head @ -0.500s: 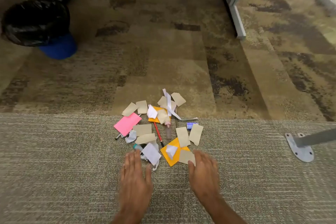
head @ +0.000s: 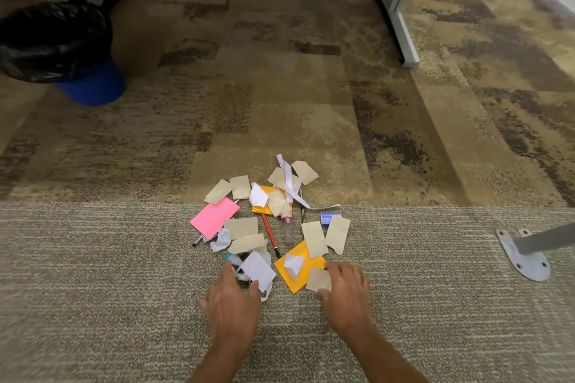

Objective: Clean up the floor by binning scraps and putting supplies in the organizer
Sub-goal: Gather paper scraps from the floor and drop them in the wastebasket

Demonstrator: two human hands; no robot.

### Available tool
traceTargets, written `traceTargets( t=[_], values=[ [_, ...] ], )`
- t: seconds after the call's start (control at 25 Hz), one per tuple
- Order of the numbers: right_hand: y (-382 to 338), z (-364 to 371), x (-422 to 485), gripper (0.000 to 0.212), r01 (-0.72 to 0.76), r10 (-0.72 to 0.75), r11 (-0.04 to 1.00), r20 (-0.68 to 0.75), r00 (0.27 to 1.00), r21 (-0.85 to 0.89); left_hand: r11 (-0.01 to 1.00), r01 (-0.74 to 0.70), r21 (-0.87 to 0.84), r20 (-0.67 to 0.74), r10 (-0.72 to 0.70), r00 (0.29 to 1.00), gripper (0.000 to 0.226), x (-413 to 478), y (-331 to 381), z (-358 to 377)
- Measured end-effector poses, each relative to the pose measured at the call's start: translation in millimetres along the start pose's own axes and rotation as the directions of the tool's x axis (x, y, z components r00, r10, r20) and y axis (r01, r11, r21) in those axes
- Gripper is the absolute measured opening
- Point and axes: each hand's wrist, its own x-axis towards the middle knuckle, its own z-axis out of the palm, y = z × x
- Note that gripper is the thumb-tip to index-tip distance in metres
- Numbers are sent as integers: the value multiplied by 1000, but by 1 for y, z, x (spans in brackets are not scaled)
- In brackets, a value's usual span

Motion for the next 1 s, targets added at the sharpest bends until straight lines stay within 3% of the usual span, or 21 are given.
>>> traceTargets(
  t=[0.08, 0.16, 0.24, 0.36, 0.52, 0.76, 0.88, 1.0],
  values=[
    [3, 1, 1, 53, -23, 23, 999, -11, 1000, 38, 999, 44, -29, 1, -44, 999, 68, 4, 3, 3],
    [9, 1, -1, 33, -75, 74, 954, 15, 997, 290, 992, 95, -79, 13, -94, 995, 67, 8, 7, 7],
    [16, -1, -3, 17, -219, 184, 727, 122, 975, 651, 979, 144, -145, 9, -144, 990, 66, 11, 13, 13],
    [22, -9, -1, 19, -345, 292, 373, 245, 925, 861, 938, 229, -260, 0, -237, 972, 64, 11, 21, 20],
    [7, -25, 12, 23, -314, 264, 182, 261, 928, 932, 903, 295, -314, 8, -308, 951, 58, 13, 26, 25],
    [-28, -23, 23, 15, -372, 197, 245, 329, 923, 895, 949, 178, -259, -106, -212, 972, 47, 19, 27, 24],
    [-36, -17, 25, 14, -370, 191, 367, 320, 928, 854, 966, 151, -212, -120, -179, 976, 40, 23, 28, 23],
    [-42, -12, 27, 8, -352, 160, 493, 314, 936, 796, 949, 156, -275, -92, -188, 978, 25, 30, 24, 21]
  ],
)
